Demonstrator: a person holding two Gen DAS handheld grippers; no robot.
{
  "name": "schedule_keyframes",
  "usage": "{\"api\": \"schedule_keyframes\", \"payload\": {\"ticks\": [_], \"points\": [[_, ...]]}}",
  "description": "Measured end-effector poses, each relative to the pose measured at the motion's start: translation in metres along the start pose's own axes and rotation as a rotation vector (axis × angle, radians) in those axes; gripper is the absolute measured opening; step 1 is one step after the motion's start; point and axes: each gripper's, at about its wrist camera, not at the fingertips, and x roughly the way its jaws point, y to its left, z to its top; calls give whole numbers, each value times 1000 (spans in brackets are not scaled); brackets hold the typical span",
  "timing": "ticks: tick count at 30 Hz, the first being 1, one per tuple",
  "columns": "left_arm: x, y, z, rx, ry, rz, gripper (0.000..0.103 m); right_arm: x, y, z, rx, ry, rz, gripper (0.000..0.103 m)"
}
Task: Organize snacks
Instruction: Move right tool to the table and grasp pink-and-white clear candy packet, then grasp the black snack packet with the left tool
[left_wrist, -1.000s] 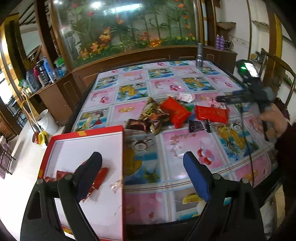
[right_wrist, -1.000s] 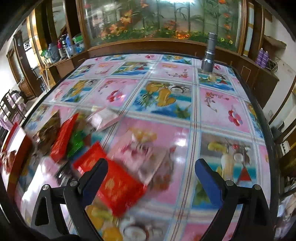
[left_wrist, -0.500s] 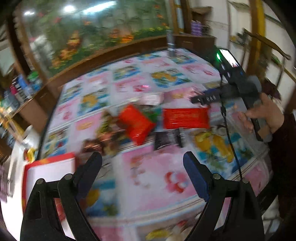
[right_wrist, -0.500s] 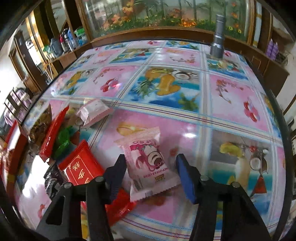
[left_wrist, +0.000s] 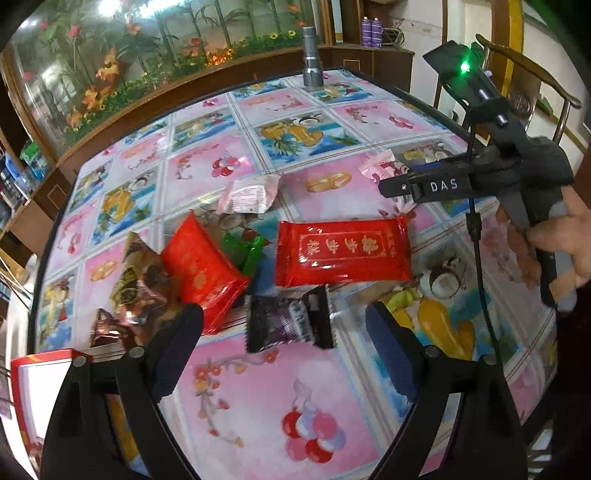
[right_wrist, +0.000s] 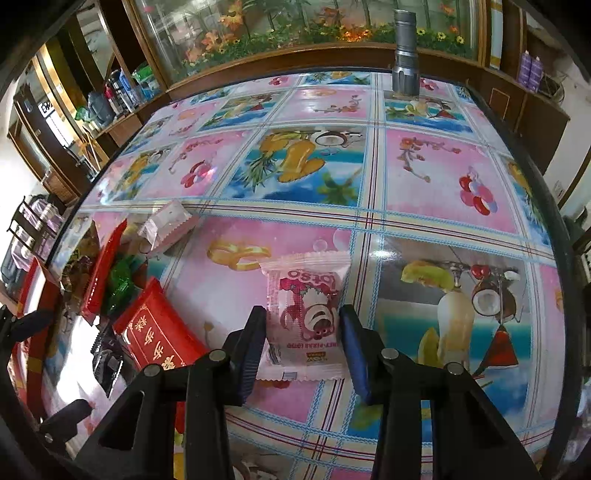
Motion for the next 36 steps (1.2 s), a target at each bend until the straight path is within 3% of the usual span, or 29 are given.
{"api": "schedule_keyframes", "payload": {"ticks": [8,11,17,20,25,36], "points": [[17,2,1,-40,16,13,85,0,-3,1,31,-1,10,42],[22,-4,-1,-24,21,11,77,0,-1,0,28,-2,2,42],[37,2,-5,-55,52,-27,48,0,-2,1,35,-4,7,42],[39,8,-6,-87,45,-49,44,0,-1,1,32,-5,4,42],[36,9,-9,-77,28,-31,29,0,-1,1,34,-6,5,42],[18,25,-15,-141,-26,-57,19,0,2,0,14,-11,4,41]]}}
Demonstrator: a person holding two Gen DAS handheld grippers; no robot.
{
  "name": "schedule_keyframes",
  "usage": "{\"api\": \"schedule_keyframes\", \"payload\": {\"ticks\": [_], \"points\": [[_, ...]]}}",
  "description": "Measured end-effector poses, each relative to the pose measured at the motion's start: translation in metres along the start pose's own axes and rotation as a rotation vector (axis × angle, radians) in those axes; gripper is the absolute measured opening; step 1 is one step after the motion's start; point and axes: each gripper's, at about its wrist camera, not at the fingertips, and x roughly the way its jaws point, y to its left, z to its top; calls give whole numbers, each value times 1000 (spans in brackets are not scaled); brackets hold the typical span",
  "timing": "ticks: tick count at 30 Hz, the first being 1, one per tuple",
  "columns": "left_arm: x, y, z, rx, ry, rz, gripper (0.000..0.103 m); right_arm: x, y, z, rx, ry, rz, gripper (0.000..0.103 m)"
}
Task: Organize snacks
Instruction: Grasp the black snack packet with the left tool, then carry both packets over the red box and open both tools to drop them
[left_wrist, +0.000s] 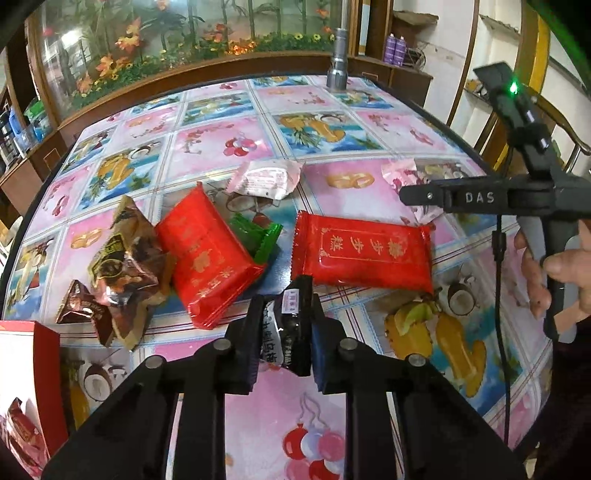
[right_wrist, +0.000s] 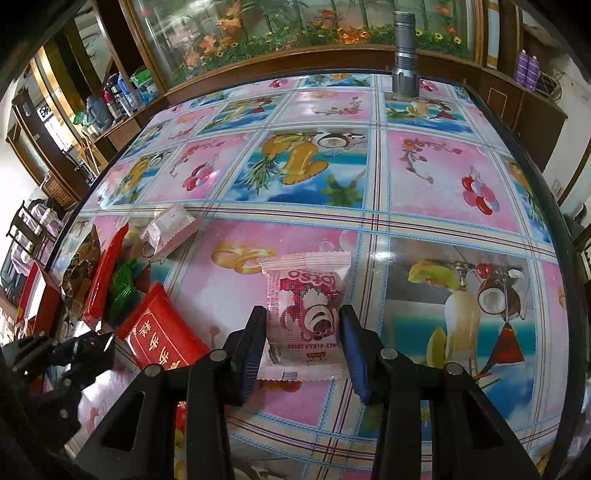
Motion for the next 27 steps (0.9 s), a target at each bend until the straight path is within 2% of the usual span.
{"api": "schedule_keyframes", "payload": {"ticks": [8,13,20,23,27], "points": [[-15,13,-10,-40,-28,-14,18,-3,-5,0,30,-14,23,39],[-31,28,-14,-77,-61,-17,18,-11,-6,3,41,-48,76,39],[-95,49,-33,-122,-168,19,18,-25,-8,8,72,-128,150,39],[-125,67,-50,-168,-197,44,18,-32,-8,8,106,-162,229,39],[-160,100,-73,-216,-213,97,19,-51,25,7,97,-220,271,39]]}}
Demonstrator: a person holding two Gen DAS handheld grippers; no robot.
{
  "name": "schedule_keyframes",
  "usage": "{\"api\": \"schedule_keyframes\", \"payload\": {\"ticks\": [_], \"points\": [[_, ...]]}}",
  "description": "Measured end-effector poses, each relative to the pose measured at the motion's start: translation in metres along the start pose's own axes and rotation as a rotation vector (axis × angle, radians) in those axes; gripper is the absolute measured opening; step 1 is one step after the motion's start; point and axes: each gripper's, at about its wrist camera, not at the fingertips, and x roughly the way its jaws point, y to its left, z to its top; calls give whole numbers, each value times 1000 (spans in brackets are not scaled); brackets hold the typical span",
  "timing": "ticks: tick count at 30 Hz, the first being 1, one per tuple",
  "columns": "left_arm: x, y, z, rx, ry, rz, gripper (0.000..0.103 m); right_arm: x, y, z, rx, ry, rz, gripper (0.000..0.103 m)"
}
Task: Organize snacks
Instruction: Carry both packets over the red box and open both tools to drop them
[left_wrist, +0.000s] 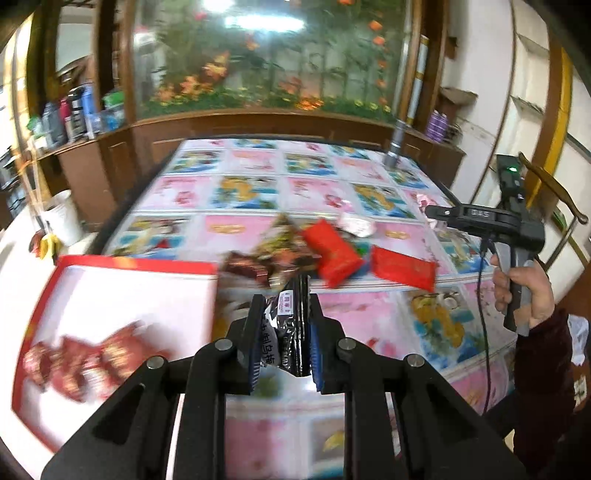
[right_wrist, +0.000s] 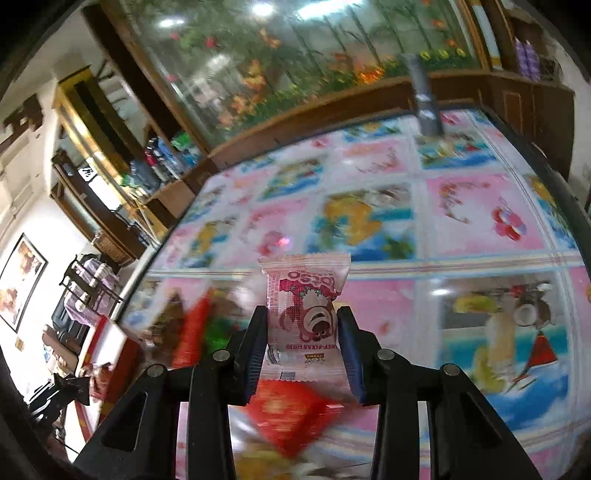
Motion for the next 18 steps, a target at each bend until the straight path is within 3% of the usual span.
{"api": "schedule_keyframes", "payload": {"ticks": [4,9,13,18], "points": [[-21,41,-8,-42,-18,68,19,12,72,-15,-30,-8,191,38],[-32,92,-26,-97,-24,139,19,56,201,-47,-144,80,439,38],[-28,126,-41,-158,-8,167,19,85,282,-70,-243,134,475,38],[-26,148,-52,-172,-18,214,19,118,333,-97,-308,227,452,38]]}}
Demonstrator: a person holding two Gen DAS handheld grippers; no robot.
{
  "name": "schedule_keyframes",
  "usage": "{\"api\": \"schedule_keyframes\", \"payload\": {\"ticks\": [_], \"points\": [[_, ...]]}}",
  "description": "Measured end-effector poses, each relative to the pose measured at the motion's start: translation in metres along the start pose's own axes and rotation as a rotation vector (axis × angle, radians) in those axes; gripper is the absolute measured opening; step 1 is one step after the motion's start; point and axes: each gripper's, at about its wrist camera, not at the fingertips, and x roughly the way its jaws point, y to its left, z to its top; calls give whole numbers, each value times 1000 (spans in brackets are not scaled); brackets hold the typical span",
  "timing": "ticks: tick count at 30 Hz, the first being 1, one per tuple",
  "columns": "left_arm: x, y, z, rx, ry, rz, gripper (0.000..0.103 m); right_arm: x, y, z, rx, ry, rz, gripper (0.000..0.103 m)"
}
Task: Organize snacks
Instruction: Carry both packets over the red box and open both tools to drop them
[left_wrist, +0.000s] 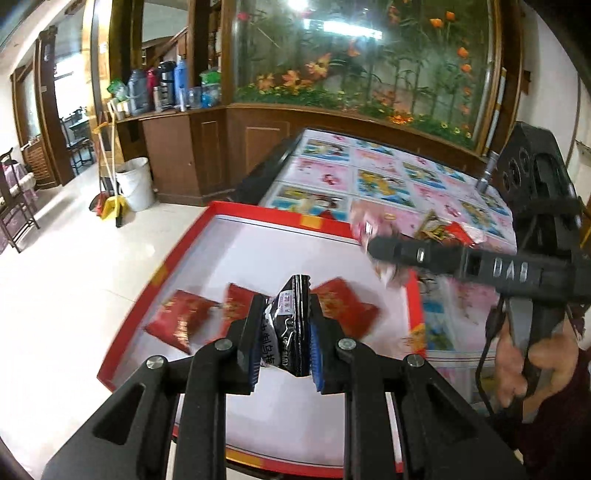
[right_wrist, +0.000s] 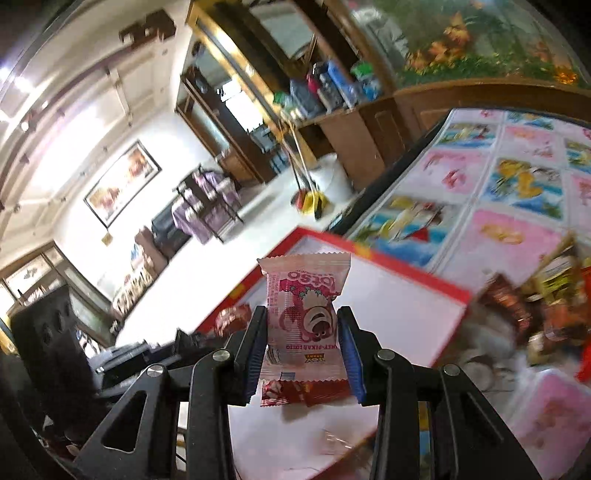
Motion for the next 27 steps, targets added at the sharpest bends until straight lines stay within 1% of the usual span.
{"api": "schedule_keyframes", "payload": {"ticks": [1,2,4,7,8,9,10,11,12,13,15,17,19,20,21,22,24,27], "points": [[1,3,0,-4,0,-1,19,7,5,-2,-5,13,-4,39],[4,6,0,-2,1,10,19,14,10,-5,-15,29,-16,41],[8,11,0,2,6,42,19,28,19,-9,-34,54,-51,41],[17,19,1,-19,32,59,20,30,23,-19,-71,70,-106,44],[17,19,0,-19,35,57,20,29,25,-22,-79,74,-116,47],[16,19,-1,-13,35,51,23,25,26,-23,-82,66,-121,49],[12,16,-3,-2,24,48,29,19,27,-24,-83,50,-125,50],[10,16,-4,4,14,50,33,7,29,-25,-88,12,-141,54],[6,14,-5,10,3,54,42,0,28,-25,-93,-15,-157,59],[2,14,-5,13,-7,54,45,-10,28,-26,-100,-47,-180,62],[-6,9,-5,17,-30,52,46,-26,27,-27,-114,-86,-214,64],[-14,5,-4,24,-48,52,53,-45,29,-31,-131,-115,-240,64],[-24,-1,-3,29,-78,77,69,-62,32,-36,-145,-140,-249,65],[-31,-5,-3,34,-101,106,73,-72,37,-39,-153,-155,-256,67],[-35,-7,-2,37,-115,129,79,-81,40,-44,-162,-171,-263,68],[-39,-9,-2,40,-131,154,82,-89,44,-48,-174,-186,-271,69],[-47,-14,-3,46,-155,202,84,-102,52,-55,-191,-206,-286,73],[-55,-17,-6,44,-155,254,86,-117,67,-66,-208,-221,-289,73]]}}
